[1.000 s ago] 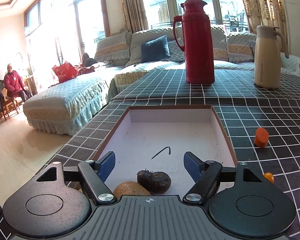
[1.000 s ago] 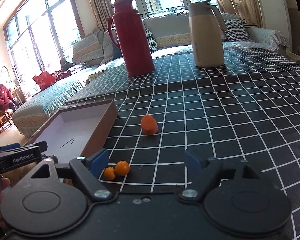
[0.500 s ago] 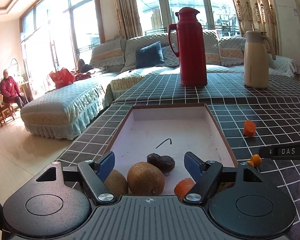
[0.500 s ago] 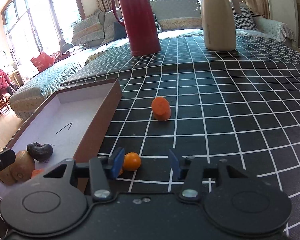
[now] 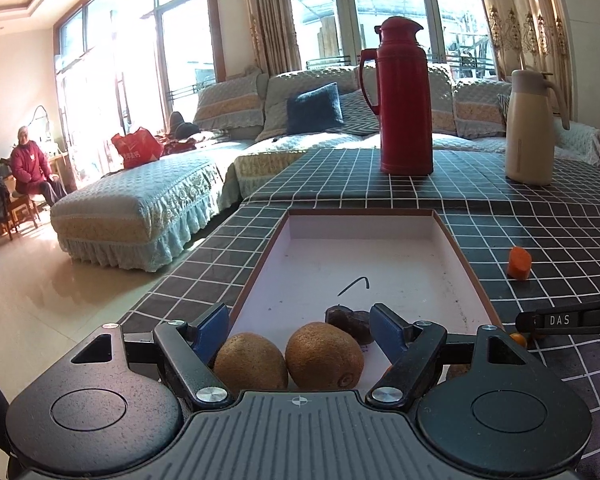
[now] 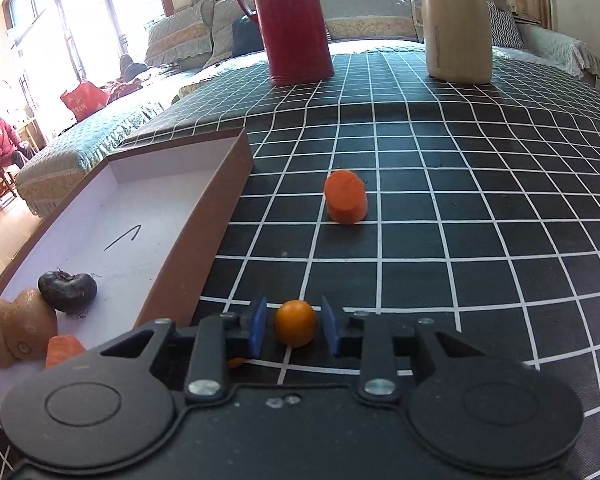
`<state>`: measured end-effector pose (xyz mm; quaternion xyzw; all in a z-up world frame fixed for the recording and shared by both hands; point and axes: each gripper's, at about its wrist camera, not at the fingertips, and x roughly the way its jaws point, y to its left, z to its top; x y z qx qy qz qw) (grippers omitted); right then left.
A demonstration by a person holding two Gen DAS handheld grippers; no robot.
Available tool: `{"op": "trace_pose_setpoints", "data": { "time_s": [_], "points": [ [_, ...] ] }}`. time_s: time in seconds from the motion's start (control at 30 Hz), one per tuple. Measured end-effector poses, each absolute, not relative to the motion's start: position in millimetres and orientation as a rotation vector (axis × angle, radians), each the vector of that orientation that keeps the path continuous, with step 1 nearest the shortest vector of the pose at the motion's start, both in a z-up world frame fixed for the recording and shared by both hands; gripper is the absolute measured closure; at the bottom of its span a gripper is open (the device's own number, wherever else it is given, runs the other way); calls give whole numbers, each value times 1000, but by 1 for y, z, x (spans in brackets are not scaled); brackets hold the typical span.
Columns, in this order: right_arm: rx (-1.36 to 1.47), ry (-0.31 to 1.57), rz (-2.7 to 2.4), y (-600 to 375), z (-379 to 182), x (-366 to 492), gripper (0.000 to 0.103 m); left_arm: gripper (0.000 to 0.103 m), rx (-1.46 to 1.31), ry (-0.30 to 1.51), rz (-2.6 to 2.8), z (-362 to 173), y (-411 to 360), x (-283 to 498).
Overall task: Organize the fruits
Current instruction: 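Grasp a small orange kumquat with the right gripper, then drop the kumquat into the white tray from the right gripper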
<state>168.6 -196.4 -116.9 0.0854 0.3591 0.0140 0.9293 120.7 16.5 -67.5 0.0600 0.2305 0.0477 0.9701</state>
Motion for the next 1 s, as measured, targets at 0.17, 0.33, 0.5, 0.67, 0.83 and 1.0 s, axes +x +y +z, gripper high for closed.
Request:
{"op": "trace_pose_setpoints", "data": {
  "time_s": [0.17, 0.33, 0.5, 0.67, 0.83, 1.0],
  "points": [
    [118, 722, 24, -190, -116, 167, 82, 25, 118, 468, 104, -68, 15, 125],
    [199, 619, 81, -195, -98, 154, 82, 25, 106, 462, 120, -68, 18, 124],
    [246, 519, 255, -180, -78, 145, 82, 25, 96, 459, 144, -68, 23, 124],
    [167, 560, 340, -150, -83, 151, 82, 25, 97, 462, 159, -69, 25, 125],
    [68, 582, 327, -132, -87, 151, 73, 24, 99, 465, 164, -69, 25, 126],
    [79, 520, 271, -142, -78, 138, 55, 24, 116, 452, 157, -69, 17, 125]
  ]
}}
